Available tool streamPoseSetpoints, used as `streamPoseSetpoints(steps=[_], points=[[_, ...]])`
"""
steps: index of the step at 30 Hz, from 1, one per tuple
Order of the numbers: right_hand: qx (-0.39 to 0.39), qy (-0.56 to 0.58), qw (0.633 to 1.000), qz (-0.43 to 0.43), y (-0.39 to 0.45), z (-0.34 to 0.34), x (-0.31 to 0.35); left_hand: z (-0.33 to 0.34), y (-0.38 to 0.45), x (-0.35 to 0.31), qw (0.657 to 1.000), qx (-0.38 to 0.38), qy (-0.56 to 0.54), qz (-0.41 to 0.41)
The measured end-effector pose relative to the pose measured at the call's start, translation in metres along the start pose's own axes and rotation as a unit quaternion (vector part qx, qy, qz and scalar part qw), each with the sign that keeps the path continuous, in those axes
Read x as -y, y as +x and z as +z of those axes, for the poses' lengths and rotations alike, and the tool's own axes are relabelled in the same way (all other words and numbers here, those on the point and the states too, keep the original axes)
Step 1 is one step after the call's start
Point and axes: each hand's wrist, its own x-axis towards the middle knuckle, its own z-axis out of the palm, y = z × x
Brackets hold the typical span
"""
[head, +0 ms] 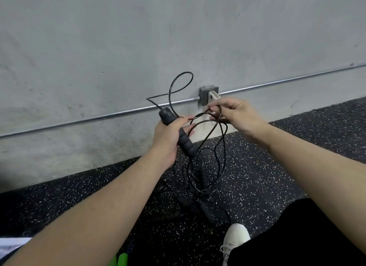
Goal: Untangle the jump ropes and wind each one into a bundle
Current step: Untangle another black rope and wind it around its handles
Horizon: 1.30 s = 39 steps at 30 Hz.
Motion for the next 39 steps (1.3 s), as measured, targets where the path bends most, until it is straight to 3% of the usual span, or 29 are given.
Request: streamPoseSetpoints(steps=[9, 16, 19, 24, 28, 32, 36, 39], points=[[0.126, -0.046, 0.984, 0.117, -0.006, -0.004, -0.007, -0.009, 0.000, -0.005, 0.999, -0.017, -0.027, 0.014], [0.082, -0.118, 0.988, 0.051, -0.003, 0.000, -0.004, -0.014, 0.000, -0.007, 0.999, -0.021, -0.016, 0.034], [0.045, -0.078, 0.994, 0.055, 0.002, 0.003, -0.001, -0.008, -0.001, -0.018, 0.998, -0.012, -0.015, 0.052], [0.094, -0.182, 0.976, 0.074, -0.006, 0.009, 0.005, -0.001, -0.004, -0.037, 0.996, 0.021, 0.006, 0.089], [0.064, -0.145, 0.986, 0.056, -0.004, 0.010, 0.003, -0.011, 0.000, -0.031, 0.997, 0.012, -0.036, 0.069], [0.060, -0.057, 0.994, 0.071, -0.007, 0.009, 0.003, -0.025, -0.001, -0.022, 0.994, 0.019, -0.103, -0.002], [0.045, 0.001, 0.993, 0.111, -0.004, 0.005, 0.003, -0.028, -0.008, -0.019, 0.996, 0.089, -0.020, 0.016], [0.029, 0.018, 0.989, 0.143, -0.003, 0.001, 0.002, -0.033, -0.008, -0.019, 0.984, 0.104, 0.121, 0.077]])
